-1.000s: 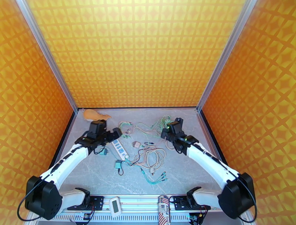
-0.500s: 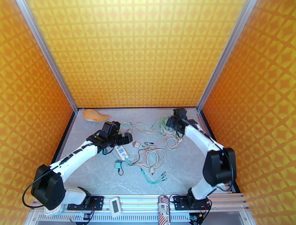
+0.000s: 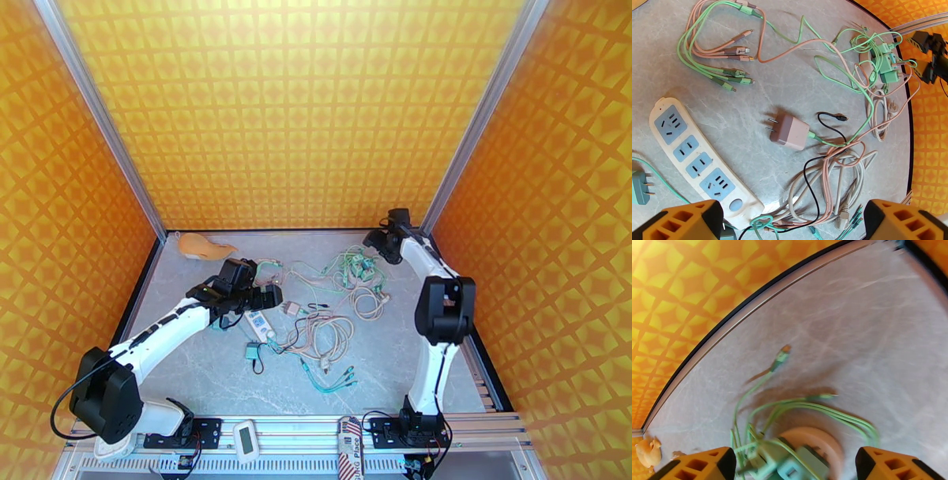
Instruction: Pull the plug off the socket
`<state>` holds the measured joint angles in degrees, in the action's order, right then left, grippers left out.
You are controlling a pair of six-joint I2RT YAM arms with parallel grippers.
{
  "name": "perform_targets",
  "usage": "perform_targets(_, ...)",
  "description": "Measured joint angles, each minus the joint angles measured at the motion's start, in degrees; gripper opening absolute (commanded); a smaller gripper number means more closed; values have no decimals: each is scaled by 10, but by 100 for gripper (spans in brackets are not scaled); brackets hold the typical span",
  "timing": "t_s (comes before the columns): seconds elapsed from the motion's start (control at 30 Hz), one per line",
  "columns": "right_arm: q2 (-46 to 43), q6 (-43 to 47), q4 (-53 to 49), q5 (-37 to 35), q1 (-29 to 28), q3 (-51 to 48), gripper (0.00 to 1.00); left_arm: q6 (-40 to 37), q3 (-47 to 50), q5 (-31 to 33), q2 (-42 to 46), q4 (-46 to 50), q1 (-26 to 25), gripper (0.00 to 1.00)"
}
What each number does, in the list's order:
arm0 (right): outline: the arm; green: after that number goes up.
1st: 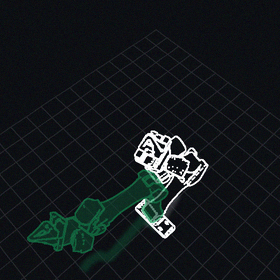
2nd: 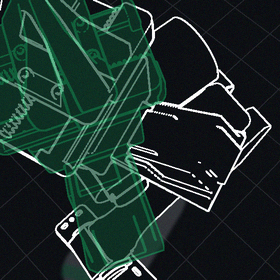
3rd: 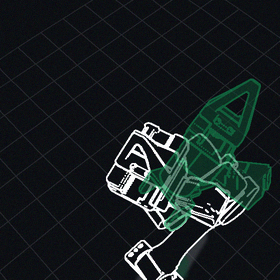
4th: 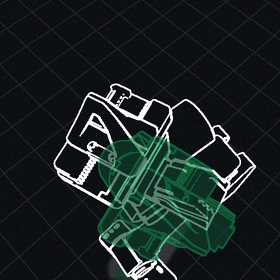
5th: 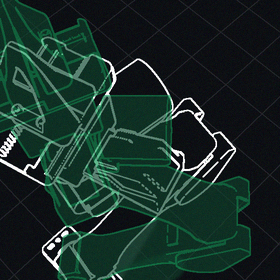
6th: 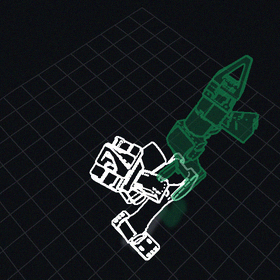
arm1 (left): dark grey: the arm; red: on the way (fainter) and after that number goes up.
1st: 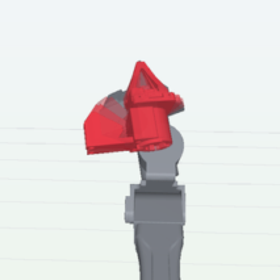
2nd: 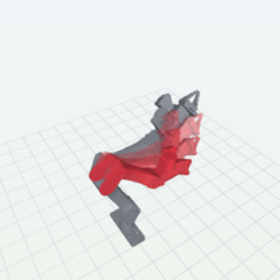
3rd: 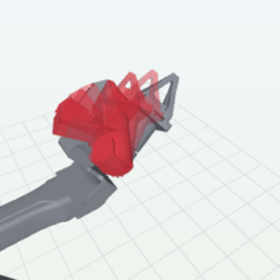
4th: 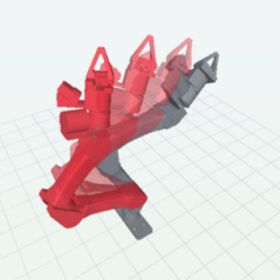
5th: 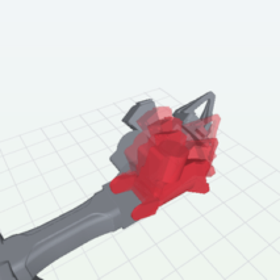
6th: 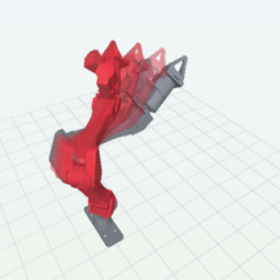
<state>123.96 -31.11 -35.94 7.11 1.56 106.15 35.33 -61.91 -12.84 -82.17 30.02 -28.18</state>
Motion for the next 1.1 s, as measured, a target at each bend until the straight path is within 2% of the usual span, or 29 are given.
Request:
perform_targets(0.13, 22, -1, -2, 42, -2, 11, 82, -9, -3, 9, -1, 11, -13, 99)
perform_targets(0.23, 21, 0, -1, 59, -1, 8, 82, -13, -4, 15, -7, 14, -47, 93)
perform_targets(0.47, 6, 0, 29, 83, 0, -31, 81, -38, -71, 38, -114, 27, -180, 67)
perform_targets(0.6, -10, 4, 38, 92, -1, -58, 81, -50, -127, 43, -187, 28, -227, 56)
perform_targets(0.67, -18, 4, 42, 95, -1, -70, 81, -55, -156, 44, -221, 28, -240, 51)
perform_targets(0.73, -26, 4, 45, 98, -1, -83, 80, -59, -180, 44, -253, 26, -249, 50)
perform_targets(0.9, -43, 4, 52, 108, -1, -110, 79, -56, -194, 42, -313, 24, -254, 42)
perform_targets(1.1, -59, 4, 68, 119, -1, -140, 79, -53, -185, 39, -330, 26, -235, 40)
